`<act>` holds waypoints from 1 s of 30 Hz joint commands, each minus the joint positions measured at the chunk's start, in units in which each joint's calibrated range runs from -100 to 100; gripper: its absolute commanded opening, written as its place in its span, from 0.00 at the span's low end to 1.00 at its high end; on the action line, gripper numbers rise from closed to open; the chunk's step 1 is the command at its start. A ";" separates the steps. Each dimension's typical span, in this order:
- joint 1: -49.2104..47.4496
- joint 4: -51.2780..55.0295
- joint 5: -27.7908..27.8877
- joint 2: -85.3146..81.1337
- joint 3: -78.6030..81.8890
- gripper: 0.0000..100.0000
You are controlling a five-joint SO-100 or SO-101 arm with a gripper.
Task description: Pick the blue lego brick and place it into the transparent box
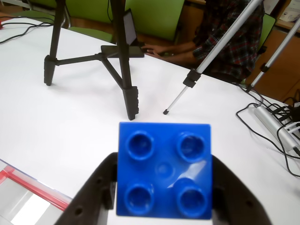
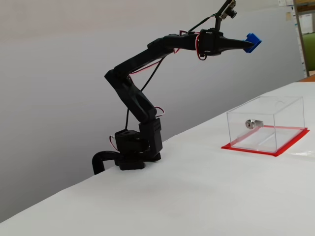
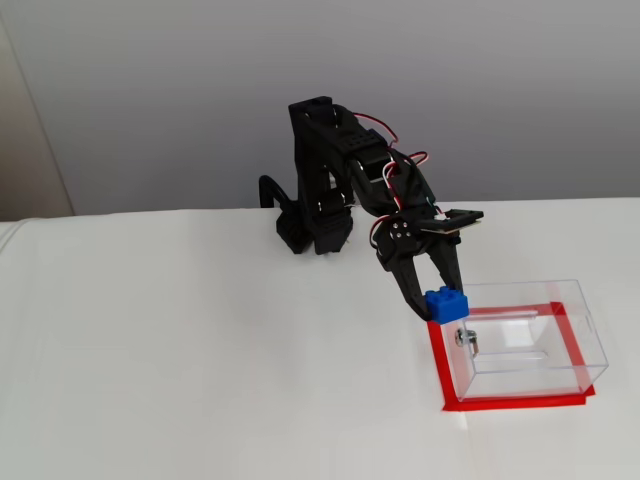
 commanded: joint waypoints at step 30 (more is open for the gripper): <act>-32.35 0.01 0.18 14.23 -1.25 0.10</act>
